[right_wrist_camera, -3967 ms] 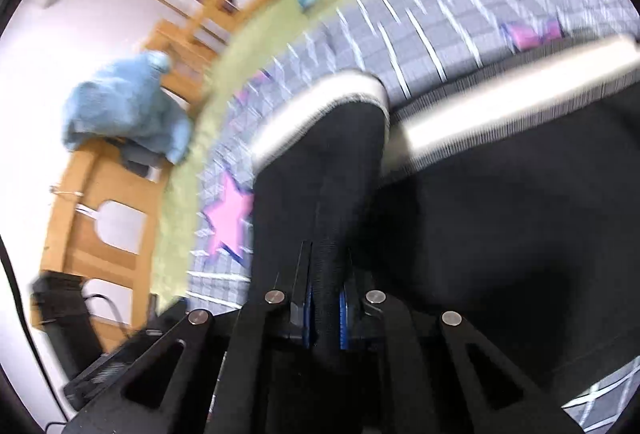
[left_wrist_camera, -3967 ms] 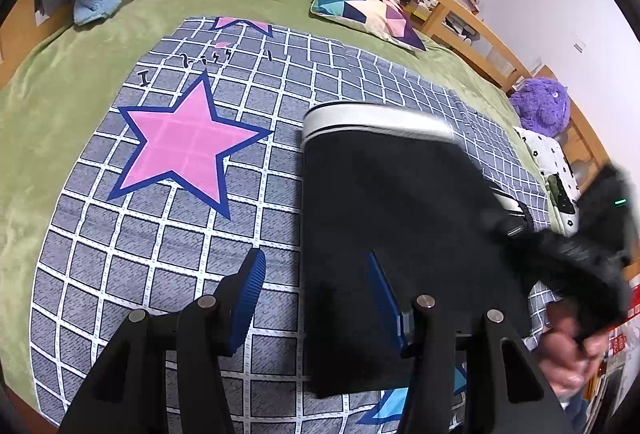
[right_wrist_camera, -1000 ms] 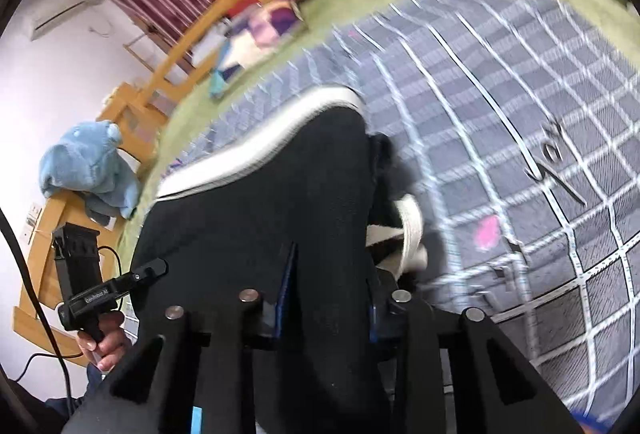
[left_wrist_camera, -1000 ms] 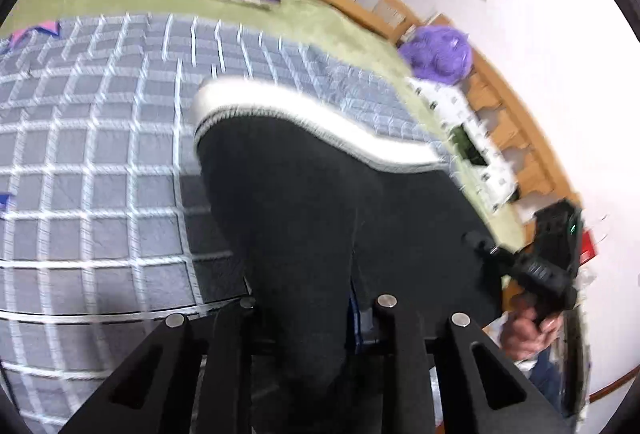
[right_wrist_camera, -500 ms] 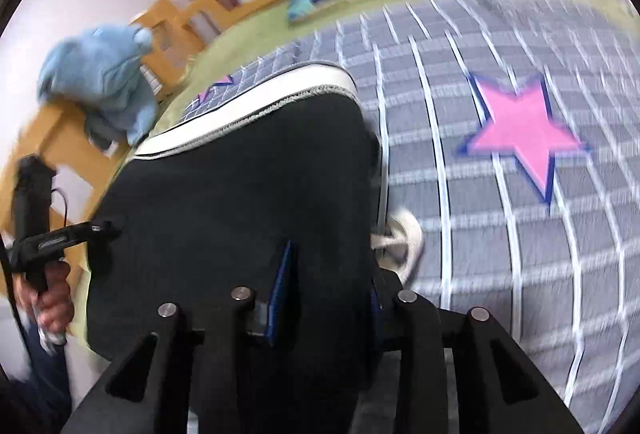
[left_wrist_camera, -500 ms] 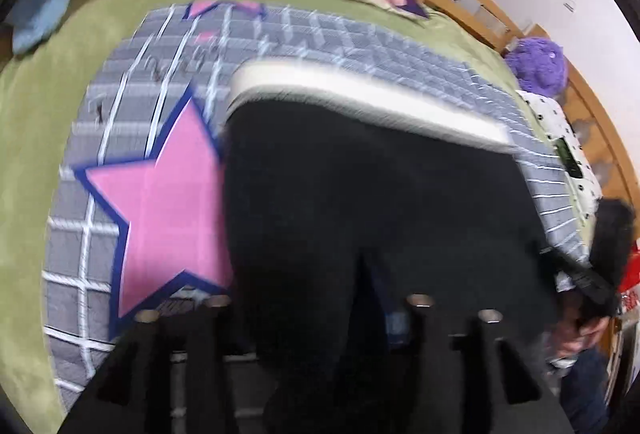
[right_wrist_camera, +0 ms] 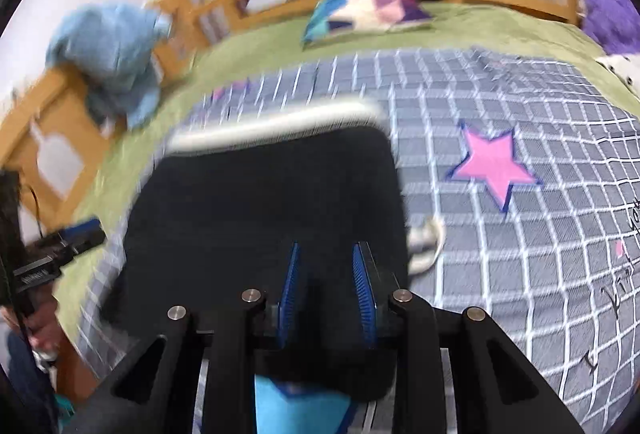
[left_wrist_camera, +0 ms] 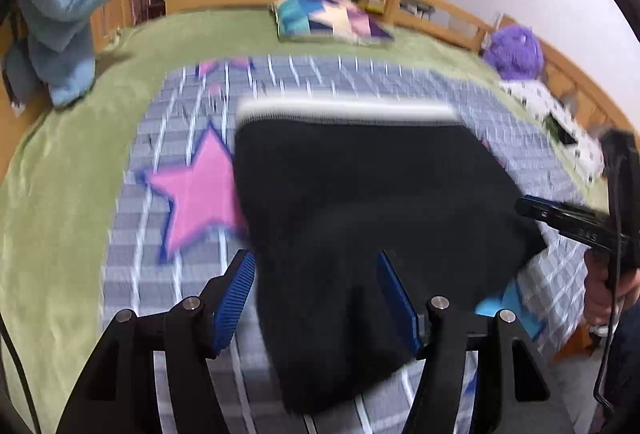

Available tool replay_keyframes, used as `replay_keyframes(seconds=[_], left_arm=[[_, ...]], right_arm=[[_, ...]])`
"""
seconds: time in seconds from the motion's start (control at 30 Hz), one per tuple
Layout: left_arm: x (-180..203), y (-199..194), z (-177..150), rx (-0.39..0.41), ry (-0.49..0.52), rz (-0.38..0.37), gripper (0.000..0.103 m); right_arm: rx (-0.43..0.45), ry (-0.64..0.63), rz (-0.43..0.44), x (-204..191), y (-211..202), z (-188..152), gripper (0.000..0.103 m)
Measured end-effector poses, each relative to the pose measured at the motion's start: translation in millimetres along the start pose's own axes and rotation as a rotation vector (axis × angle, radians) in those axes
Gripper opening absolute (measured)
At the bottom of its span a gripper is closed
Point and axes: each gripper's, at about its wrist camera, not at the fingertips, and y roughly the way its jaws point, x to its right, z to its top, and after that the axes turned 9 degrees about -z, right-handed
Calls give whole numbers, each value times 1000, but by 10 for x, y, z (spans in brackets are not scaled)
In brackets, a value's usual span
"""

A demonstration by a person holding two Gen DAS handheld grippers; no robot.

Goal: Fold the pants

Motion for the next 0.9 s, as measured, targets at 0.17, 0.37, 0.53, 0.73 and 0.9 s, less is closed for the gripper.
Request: replay_keyframes(seconds=[0.17, 0.37, 0.53, 0.73, 0.9], left_arm=[[-201, 330, -461, -135, -131, -88, 63], [-169, -20, 86, -12, -22, -35, 62], [-149, 193, 806, 102, -23, -32, 62], [-145, 960, 1341, 120, -14, -18, 62], [-323, 1425, 1319, 79, 6, 54, 61]], right_arm=[[-81, -91, -78, -102, 201, -324, 26], [14, -104, 17, -17, -159, 6, 26], [149, -14, 95, 42, -40, 560, 28], [140, -59, 115, -205, 723, 1005, 33], [67, -21, 53, -2, 1274, 1094, 16]])
